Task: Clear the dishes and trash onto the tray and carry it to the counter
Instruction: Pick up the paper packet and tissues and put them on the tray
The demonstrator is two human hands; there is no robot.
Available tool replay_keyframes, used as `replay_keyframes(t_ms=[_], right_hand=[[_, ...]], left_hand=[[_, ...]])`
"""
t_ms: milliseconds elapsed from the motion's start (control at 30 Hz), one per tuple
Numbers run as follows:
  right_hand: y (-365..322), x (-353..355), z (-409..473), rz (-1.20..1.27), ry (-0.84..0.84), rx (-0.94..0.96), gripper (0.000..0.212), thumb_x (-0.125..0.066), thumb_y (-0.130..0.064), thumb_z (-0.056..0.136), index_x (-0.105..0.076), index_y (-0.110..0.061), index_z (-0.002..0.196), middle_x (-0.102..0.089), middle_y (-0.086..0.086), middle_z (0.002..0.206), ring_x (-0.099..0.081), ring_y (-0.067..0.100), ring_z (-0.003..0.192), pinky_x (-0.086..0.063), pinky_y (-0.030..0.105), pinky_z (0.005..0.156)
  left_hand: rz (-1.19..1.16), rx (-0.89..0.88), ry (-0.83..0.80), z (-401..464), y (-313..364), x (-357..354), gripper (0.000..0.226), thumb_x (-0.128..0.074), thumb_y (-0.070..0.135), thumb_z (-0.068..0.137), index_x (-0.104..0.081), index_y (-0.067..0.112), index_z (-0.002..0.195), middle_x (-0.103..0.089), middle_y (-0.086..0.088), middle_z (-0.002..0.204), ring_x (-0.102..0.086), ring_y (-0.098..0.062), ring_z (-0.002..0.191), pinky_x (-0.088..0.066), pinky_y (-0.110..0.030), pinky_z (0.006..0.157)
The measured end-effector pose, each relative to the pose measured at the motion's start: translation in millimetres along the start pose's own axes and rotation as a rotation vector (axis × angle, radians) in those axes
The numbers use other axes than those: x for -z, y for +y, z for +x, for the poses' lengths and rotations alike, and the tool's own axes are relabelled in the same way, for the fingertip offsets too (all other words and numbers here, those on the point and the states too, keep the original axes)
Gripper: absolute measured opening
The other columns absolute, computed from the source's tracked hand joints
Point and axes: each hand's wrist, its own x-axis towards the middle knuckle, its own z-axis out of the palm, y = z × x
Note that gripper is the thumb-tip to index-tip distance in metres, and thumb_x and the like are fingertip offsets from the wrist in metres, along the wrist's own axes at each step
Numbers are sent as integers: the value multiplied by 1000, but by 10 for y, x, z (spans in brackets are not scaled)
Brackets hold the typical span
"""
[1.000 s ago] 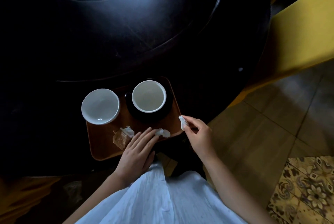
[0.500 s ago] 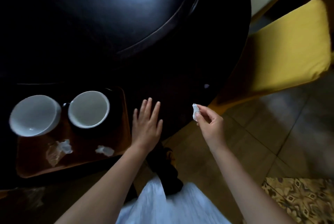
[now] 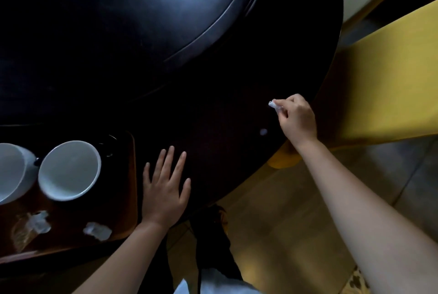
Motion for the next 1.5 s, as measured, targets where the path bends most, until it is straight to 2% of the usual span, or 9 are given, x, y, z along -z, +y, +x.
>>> replay_keyframes(t_ms=[167,267,400,733,1000,1200,1367,1433,1500], right_hand=[[-2,-75,56,-53,23,41,20,-54,-2,89,-66,1,105,-63,20,96,-58,33,91,-51,39,79],[-77,-77,-22,-45,24,97,17,-55,-3,88,-68,2,99,-63,21,86,-59,34,81,-52,42,69],[-216,-110,-272,-33,-5,192,16,-58,1,86,-69,2,98,-62,19,76,-57,31,71,-50,35,59],[-197,-95,-565,90,-62,275,15,-62,4,83,-69,4,96,-61,15,71,-57,28,69,-53,32,57],[-89,-82,-951,160,-136,352,17,-66,6,78,-69,3,94,-64,14,74,-61,27,76,-57,31,66],[-160,-140,-1340,214,-129,322,17,-68,1,76,-70,1,93,-65,14,75,-62,24,74,-59,30,61],[-360,-230,-1611,292,-14,237,15,-67,-1,80,-72,-5,93,-67,10,78,-59,17,77,-54,20,65],[-486,-219,-1678,316,6,194,20,-69,2,77,-72,-7,94,-67,8,81,-59,16,79,-52,17,69],[-610,-182,-1723,325,12,164,21,-69,3,77,-71,-7,95,-67,8,84,-59,16,81,-50,15,73]], left_hand=[[-3,-4,3,6,-1,3,59,-29,44,88,-22,28,144,-19,-4,155,-10,-18,144,-10,-48,115],[1,-7,-1,7,-2,13,59,-29,43,88,-24,27,144,-20,-4,155,-10,-18,144,-10,-48,115],[-6,-3,-3,12,4,23,59,-29,43,88,-26,26,144,-23,-6,155,-13,-19,144,-12,-50,114],[1,-2,-4,17,3,21,59,-28,43,88,-27,25,144,-22,-7,155,-12,-20,144,-12,-51,114],[-11,0,4,18,-6,4,59,-29,44,88,-25,26,144,-19,-5,156,-9,-18,144,-9,-49,115],[-17,2,11,12,-7,-1,59,-28,44,88,-24,27,144,-19,-5,156,-8,-18,144,-6,-47,115],[-56,-6,0,-2,27,57,59,-27,44,89,-24,26,145,-15,-4,157,-4,-16,144,-1,-45,115],[-153,30,10,14,74,111,56,-38,39,91,-27,25,144,-16,-3,157,-3,-15,144,2,-44,116],[-371,89,52,26,176,234,54,-53,25,90,-36,20,140,-30,-6,152,-14,-17,143,-8,-46,117]])
